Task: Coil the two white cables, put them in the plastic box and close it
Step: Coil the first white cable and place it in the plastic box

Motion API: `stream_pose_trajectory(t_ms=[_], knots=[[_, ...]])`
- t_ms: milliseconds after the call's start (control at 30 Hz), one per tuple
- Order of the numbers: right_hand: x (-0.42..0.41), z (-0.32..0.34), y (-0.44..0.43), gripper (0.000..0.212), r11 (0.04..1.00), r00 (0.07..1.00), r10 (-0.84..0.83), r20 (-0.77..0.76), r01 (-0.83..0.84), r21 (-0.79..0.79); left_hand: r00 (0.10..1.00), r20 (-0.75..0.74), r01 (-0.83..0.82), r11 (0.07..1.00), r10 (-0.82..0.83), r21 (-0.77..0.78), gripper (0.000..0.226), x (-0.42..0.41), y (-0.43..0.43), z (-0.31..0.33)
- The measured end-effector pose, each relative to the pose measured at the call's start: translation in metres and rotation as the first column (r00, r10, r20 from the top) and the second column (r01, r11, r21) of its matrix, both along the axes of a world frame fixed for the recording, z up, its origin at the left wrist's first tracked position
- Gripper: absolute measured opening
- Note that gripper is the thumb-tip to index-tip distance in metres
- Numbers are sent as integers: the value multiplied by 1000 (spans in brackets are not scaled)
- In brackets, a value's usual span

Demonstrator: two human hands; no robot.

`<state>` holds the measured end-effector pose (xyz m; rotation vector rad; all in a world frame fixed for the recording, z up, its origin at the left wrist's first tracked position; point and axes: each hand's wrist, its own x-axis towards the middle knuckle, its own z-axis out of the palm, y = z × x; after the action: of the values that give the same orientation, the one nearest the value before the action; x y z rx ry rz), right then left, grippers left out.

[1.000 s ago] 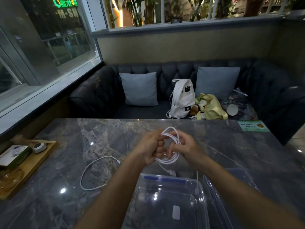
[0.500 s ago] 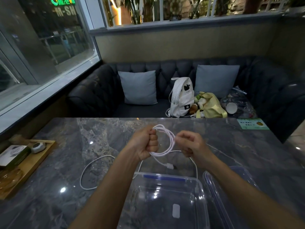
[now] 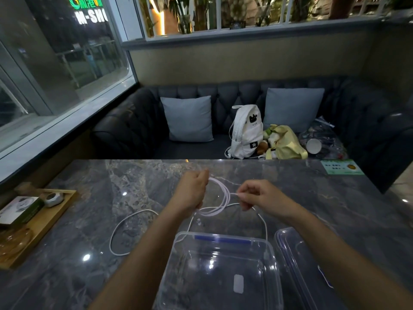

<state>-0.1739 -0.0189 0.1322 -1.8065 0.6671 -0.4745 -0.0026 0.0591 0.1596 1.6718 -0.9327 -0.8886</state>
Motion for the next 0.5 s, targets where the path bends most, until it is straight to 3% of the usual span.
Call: stream_pose_trajectory(t_ms=[133,233,333,500], knots=[[9,7,7,27,989,994,66,84,-76,125,999,13,49,999,-49,1,45,-13,-3,3],[13,7,9,21,989,989,46,138,-64,131,999,-1,54,999,-54,-8,44,-16,-3,4],[14,3,8,20,965,980,0,198,-52,257,998,-18,60,998,-60,-16,44,-18,-4,2],[16,0,9,25,917,958,-141,250,31,398,974,-197,113,994,-109,7,46,-15,-4,3]])
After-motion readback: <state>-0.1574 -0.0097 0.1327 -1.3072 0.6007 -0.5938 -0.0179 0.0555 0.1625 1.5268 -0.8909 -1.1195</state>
